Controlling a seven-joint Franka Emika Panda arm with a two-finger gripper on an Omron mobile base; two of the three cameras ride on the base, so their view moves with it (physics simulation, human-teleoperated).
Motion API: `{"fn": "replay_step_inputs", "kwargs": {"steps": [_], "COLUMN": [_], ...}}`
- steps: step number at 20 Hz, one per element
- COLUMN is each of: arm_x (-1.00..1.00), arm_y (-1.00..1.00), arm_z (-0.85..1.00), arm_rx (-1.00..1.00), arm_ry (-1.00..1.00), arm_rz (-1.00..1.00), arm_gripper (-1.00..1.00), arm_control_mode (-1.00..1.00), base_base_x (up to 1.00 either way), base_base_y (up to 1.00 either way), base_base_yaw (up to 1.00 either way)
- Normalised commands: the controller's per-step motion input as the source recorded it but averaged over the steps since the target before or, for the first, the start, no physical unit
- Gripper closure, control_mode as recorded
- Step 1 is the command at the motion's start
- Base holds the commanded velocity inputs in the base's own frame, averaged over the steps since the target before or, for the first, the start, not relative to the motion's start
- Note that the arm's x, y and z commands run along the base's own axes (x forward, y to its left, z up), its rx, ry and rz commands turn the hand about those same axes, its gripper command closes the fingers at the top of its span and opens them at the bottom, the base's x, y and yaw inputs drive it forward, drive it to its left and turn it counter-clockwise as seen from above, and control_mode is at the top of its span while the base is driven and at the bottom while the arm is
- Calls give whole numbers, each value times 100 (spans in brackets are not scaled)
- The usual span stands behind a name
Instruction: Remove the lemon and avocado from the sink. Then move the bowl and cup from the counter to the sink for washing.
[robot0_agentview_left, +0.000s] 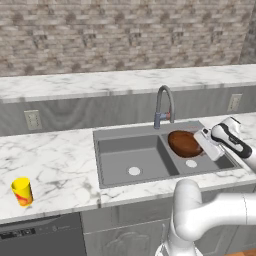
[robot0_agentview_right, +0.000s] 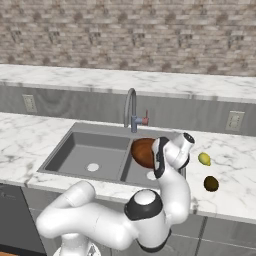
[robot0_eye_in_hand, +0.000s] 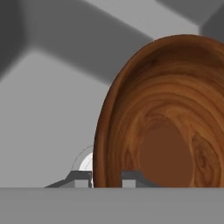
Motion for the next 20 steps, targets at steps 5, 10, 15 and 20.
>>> {"fn": "replay_step_inputs", "kwargs": {"steps": [5, 10, 15, 20], "arm_x": [7, 5, 0, 1], "arm_y": [-7, -7, -9, -7], "arm_z": [-6, -1, 0, -4], "arm_rx": [-1, -1, 0, 0], "arm_ry": [4, 8, 10, 5], "arm_rz": [2, 1, 2, 2], "arm_gripper": [100, 100, 100, 100], "arm_control_mode": [-100, -100, -100, -100], "base_base_x": [0, 0, 0, 0], "base_base_y": [0, 0, 0, 0], "base_base_yaw": [0, 0, 0, 0]}}
